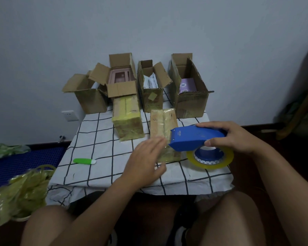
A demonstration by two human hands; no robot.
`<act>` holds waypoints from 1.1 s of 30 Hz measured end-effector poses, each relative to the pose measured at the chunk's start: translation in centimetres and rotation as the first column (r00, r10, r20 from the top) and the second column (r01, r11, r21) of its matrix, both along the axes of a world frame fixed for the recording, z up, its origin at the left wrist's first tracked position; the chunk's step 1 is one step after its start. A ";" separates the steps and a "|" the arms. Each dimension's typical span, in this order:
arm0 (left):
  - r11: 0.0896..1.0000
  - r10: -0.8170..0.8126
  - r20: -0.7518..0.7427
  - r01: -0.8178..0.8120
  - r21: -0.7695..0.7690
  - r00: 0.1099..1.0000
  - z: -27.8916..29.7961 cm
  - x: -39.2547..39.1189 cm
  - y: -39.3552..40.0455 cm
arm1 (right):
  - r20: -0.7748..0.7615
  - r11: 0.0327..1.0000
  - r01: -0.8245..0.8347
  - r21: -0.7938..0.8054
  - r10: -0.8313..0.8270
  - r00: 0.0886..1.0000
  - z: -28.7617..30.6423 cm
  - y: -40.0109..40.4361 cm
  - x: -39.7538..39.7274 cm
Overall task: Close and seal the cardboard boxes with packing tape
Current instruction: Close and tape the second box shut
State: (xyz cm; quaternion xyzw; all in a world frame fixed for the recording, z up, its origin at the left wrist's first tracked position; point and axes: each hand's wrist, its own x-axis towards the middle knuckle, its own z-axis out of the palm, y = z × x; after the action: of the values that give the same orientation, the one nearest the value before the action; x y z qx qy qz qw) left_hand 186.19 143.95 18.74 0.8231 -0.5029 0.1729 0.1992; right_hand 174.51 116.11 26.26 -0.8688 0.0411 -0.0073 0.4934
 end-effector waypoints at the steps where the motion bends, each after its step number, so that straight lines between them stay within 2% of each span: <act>1: 0.997 -0.023 0.082 0.017 0.070 0.996 -0.4 0.1 -0.3 | 0.000 1.000 0.005 0.001 -0.005 1.000 0.0 0.1 0.0; 2: 0.996 -0.032 0.121 0.021 0.091 0.992 -0.7 0.4 -0.7 | -0.001 1.000 0.010 0.001 -0.010 1.000 0.0 0.2 0.0; 6: 0.996 -0.070 0.182 0.078 -0.036 0.981 -0.7 1.5 -1.3 | 0.005 1.000 0.026 0.015 -0.026 1.000 0.0 0.5 -0.1; 9: 0.994 -0.074 0.204 0.089 -0.067 0.976 -0.5 2.2 -0.6 | -0.001 1.000 0.028 0.014 -0.028 1.000 0.0 1.3 0.2; 25: 0.993 0.107 0.191 -0.097 -0.062 0.976 -1.3 1.2 -1.2 | 0.058 0.999 0.042 0.021 -0.043 0.997 -1.1 2.1 0.7; 33: 0.993 0.118 0.232 -0.110 -0.046 0.966 -0.9 1.1 -1.3 | -0.003 0.996 0.090 0.007 -0.090 0.996 -1.0 -1.1 -2.1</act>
State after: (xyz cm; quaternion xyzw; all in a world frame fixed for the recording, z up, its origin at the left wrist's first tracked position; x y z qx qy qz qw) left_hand 187.30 142.68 17.85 0.8212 -0.4717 0.2881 0.1418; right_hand 172.41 114.99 25.25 -0.8643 0.0811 -0.0285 0.4956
